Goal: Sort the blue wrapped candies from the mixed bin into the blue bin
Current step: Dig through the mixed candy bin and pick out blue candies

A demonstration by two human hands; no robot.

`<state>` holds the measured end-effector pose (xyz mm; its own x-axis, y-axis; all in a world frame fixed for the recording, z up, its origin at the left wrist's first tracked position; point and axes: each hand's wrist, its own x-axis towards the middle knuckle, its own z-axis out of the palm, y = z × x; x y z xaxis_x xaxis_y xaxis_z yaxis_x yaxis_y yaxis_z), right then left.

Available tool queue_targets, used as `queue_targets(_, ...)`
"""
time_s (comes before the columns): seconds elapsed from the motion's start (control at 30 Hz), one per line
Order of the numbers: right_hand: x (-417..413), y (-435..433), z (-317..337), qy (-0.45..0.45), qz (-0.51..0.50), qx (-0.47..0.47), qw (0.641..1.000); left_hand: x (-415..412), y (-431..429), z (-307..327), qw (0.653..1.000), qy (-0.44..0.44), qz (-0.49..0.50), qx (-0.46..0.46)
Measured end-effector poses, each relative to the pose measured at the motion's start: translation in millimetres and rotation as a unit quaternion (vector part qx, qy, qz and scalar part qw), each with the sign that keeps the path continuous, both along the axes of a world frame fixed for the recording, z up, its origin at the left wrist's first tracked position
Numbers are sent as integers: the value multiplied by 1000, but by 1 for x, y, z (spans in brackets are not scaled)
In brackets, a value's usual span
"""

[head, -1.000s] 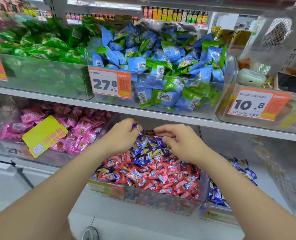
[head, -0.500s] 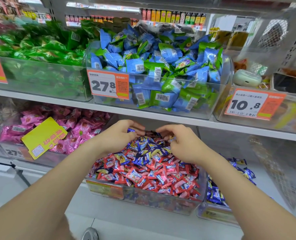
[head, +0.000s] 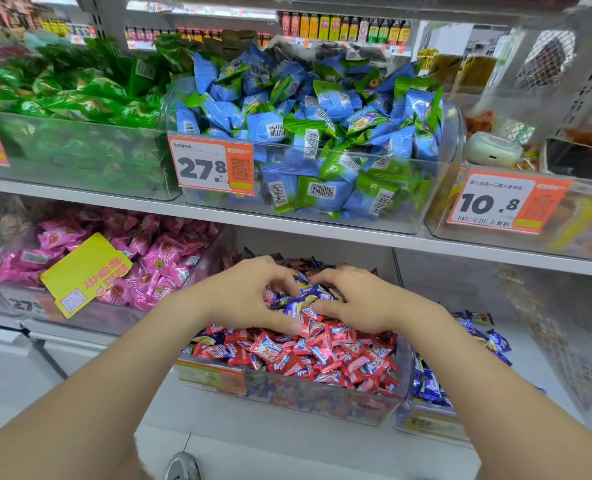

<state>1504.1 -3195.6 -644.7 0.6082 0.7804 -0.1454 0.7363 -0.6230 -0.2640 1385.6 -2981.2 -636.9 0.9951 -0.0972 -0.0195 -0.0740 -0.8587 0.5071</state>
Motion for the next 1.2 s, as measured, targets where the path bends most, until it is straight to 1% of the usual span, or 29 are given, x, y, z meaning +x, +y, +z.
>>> queue_targets(0.07,0,-2,3,7,-8,37,999,1,-2,-2,1000,-10,2,29)
queue_targets(0.2,-2,-4,13,1,-55,118,991,3,-1,1,1000,-20,14,-17)
queue_targets(0.3,-9,-6,19,35,-94,151,983,4,-1,-2,998,-40,27,-28)
queue_targets(0.37,-15,-5,21,46,-121,170,977,5,1,-4,997,-33,50,-50)
queue_targets(0.5,-21,0,23,-7,-133,182,974,4,-3,0,995,-18,64,-69)
queue_targets(0.6,-24,6,25,-33,-127,198,971,4,-4,4,994,-38,91,-39)
queue_targets(0.67,-26,9,27,-35,-121,209,970,4,-3,4,994,-53,96,-14)
queue_targets(0.77,-29,12,27,-7,-117,208,971,1,4,3,995,-25,92,-21)
queue_targets(0.87,-29,14,28,51,-118,212,969,-3,17,1,996,-10,87,-23)
queue_targets(0.93,-28,15,28,68,-107,211,969,-7,22,4,995,4,91,-31)
queue_targets(1.03,-26,17,26,54,-99,204,972,-14,25,9,993,25,111,-27)
queue_targets(1.13,-25,19,23,-14,-96,193,976,-21,26,8,991,66,109,38)
queue_targets(1.2,-21,21,18,-54,-79,152,984,-21,30,4,990,76,106,61)
